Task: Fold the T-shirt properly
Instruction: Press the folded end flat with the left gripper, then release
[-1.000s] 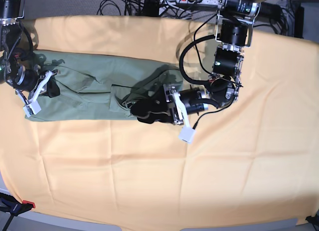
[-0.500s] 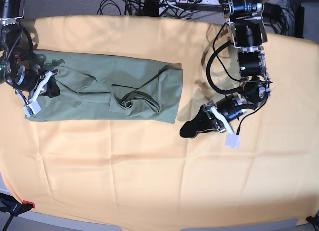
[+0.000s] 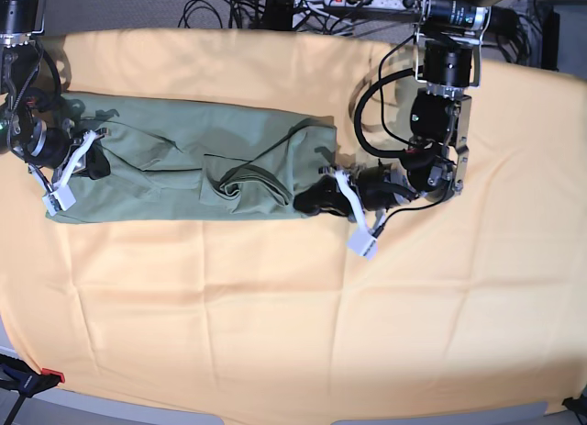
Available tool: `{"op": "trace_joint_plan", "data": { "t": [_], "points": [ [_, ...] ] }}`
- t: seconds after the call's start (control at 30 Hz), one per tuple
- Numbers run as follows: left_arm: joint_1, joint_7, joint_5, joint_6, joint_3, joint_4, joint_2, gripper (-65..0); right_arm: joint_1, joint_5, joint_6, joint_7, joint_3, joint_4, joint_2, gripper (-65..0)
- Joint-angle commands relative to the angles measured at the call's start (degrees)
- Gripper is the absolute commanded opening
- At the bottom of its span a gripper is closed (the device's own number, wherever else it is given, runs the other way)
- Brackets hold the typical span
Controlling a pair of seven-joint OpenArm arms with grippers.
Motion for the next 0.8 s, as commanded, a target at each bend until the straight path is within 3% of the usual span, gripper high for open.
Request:
{"op": "trace_joint_plan", "data": {
  "t": [0.0,0.13,0.33,0.6,0.7,0.77],
  "points": [
    [-1.27,-0.26,0.26,-0.24,0.76,1.03,0.00,-65.0,0.17,-0.04,0.34,-1.03,-0.15,0.28,0.55,-65.0],
    [-1.49,-0.39,-0.24,0.20,1.60,1.07,0.00,-65.0,0.15,-0.04,0.34,-0.98,-0.15,0.28,0.55,-65.0],
    [-3.96,0.00,0.39,-1.86,1.31,1.29,-0.04,-65.0,0.15,-0.04,0.34,-1.05,-0.15,0.28,0.55,-65.0],
    [-8.90,-0.15,10.67,6.43,-0.11,1.29,-0.04,-65.0,0.15,-0.04,0.34,-1.05,-0.15,0.28,0.55,-65.0],
    [-9.92,1.18,8.57,6.03,-0.13,1.36,-0.07,-65.0,0.17,-0.04,0.34,-1.03,-0.15,0.28,0.55,-65.0],
    [-10.40,3.26,4.66,3.56,-0.13,1.95,-0.11,-65.0,0.15,-0.04,0.34,-1.03,-0.15,0.28,0.55,-65.0]
  ]
}}
